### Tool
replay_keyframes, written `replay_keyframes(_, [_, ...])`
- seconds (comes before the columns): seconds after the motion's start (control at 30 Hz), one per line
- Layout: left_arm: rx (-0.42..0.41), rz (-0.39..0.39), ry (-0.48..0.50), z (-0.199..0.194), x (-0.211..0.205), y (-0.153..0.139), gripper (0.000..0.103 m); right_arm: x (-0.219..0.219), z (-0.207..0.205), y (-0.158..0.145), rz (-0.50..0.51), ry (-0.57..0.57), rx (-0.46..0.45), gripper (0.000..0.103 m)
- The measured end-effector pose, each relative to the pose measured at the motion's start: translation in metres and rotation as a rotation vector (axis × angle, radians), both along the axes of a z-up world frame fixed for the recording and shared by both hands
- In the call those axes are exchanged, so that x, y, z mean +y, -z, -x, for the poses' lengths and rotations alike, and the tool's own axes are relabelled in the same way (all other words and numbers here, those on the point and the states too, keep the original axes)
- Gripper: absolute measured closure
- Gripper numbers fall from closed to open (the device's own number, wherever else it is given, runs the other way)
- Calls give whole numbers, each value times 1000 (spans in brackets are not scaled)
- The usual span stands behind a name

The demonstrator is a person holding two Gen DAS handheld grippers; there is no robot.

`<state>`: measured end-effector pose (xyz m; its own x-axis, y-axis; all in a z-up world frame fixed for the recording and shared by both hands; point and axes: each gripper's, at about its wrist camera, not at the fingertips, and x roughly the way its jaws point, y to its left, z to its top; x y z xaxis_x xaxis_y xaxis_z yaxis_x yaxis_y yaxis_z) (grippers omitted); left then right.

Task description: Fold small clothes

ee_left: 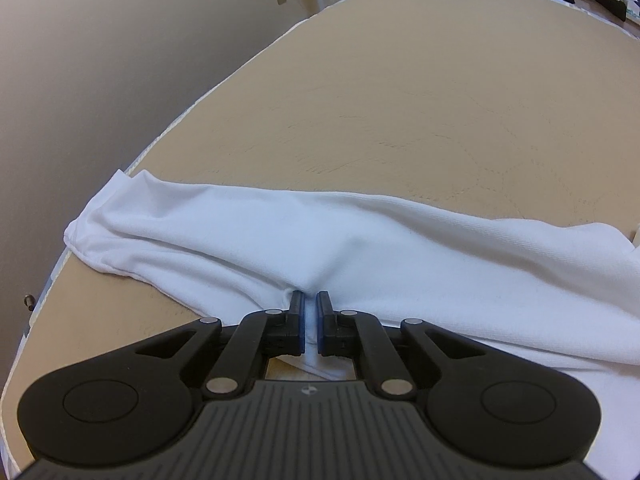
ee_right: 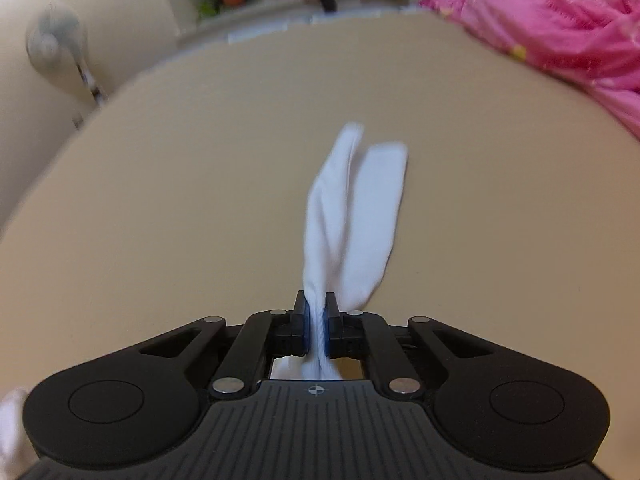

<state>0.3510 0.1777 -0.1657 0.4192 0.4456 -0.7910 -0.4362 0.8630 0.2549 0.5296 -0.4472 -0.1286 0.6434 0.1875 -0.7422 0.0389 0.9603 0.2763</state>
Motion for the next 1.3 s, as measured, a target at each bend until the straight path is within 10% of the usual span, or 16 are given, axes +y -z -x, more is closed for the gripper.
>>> replay_keyframes(0.2, [-5,16,-3,1,2,0,97,-159,146,-59,-107,722,-396,97])
replay_keyframes(0.33, [3,-26,9,0,-4,3,97,-225,276,-7,-67,1025,-285,96])
replay_keyframes(0.47, [-1,-48,18,1,-9,4,97,-259,351,63,-185,1095,-98,94])
replay_keyframes(0.63, [-8,-57,19,2,-12,4,97,-300,370,62,-286,1066,-219,71])
replay_keyframes(0.8, [-4,-89,34,2,-16,5,97,-344,389,78,-422,1104,-293,74])
replay_keyframes(1.0, [3,-124,44,2,-24,6,97,-366,367,77,-350,1167,-257,88])
replay_keyframes(1.1, [5,-129,50,1,-25,5,97,-352,353,45,-386,920,-544,90])
replay_keyframes(1.17, [4,-128,50,1,-25,5,97,-334,346,19,-219,881,-625,74])
replay_keyframes(1.3, [4,-128,51,1,-26,4,97,-337,340,48,-234,1029,-421,69])
